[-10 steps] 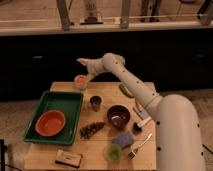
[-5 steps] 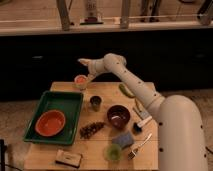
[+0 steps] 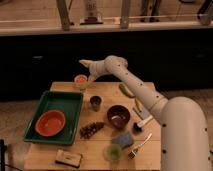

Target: Place apple in paper cup

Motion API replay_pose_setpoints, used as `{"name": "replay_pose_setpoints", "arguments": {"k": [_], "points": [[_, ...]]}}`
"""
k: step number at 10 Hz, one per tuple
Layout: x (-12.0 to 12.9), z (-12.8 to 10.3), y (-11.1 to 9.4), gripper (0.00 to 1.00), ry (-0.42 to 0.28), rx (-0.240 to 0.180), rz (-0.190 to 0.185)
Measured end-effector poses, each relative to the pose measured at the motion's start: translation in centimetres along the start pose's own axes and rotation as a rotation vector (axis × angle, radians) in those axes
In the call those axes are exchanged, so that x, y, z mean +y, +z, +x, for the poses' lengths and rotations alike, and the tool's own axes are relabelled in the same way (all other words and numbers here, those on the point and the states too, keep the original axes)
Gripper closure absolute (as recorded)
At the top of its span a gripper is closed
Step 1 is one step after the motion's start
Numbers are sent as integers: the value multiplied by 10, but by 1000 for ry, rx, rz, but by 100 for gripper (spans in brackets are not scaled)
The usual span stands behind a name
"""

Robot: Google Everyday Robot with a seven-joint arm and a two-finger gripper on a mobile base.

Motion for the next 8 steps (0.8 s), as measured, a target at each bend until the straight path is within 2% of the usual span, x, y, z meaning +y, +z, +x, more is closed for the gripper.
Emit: {"name": "replay_pose_setpoints", "arguments": {"k": [8], "points": [[0,-2,2,20,-1,-4,-1]]}}
